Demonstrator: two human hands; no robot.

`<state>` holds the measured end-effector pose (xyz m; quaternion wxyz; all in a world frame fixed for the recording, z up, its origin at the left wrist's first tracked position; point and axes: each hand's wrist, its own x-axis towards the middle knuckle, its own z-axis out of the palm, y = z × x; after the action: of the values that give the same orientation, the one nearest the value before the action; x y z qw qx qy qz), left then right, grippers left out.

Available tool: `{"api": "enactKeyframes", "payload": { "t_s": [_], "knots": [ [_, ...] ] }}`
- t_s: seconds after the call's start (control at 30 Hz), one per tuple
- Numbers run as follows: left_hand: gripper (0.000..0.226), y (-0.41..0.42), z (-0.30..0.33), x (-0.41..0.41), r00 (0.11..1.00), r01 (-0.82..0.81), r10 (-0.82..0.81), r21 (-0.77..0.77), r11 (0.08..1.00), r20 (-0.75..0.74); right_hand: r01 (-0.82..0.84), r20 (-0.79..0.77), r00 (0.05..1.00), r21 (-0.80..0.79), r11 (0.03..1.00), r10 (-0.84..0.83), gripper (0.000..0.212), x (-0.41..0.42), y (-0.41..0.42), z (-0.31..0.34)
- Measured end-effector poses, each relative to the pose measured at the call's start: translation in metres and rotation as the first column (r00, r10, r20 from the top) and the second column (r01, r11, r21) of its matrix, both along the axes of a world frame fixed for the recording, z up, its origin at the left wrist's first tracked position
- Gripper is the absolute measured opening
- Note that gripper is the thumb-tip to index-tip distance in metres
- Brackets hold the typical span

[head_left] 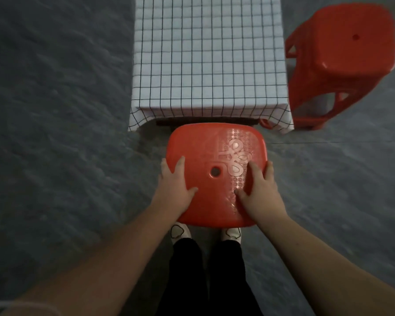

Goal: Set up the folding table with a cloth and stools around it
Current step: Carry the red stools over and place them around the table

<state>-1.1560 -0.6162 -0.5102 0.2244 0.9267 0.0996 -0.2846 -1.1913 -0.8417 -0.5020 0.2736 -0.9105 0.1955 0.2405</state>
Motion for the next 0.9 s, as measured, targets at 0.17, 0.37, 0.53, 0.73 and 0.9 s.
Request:
{"api": "enactKeyframes", "payload": {
  "t_s": [0.17,0.37,0.53,0.73,0.9],
  "knots": [
    [0.102,-0.002,-0.069,0.0,0.999,-0.037,0.037,0.017,0.999,0.012,-0.039,0.007,0.999,0.016,0.999,0.039,0.089,0.005,-0.003,-0.068],
    [0.099,-0.008,-0.112,-0.005,0.998,-0.049,0.048,0.023,0.999,0.048,-0.082,0.021,0.996,0.003,0.997,0.082,0.087,0.006,-0.004,-0.115],
    [0.097,-0.004,-0.11,-0.003,1.0,-0.007,0.007,0.062,0.998,-0.002,-0.145,-0.035,0.989,-0.049,0.988,0.143,0.087,0.007,-0.003,-0.114],
    [0.081,0.005,-0.052,0.006,0.997,0.053,-0.047,0.125,0.991,-0.054,-0.34,-0.182,0.931,-0.118,0.933,0.316,0.07,0.017,-0.006,-0.056],
    [0.077,0.018,0.039,0.002,0.988,0.143,-0.15,0.145,0.979,0.036,-0.481,-0.068,0.877,-0.154,0.863,0.477,0.07,0.015,0.009,0.032]
  ]
}}
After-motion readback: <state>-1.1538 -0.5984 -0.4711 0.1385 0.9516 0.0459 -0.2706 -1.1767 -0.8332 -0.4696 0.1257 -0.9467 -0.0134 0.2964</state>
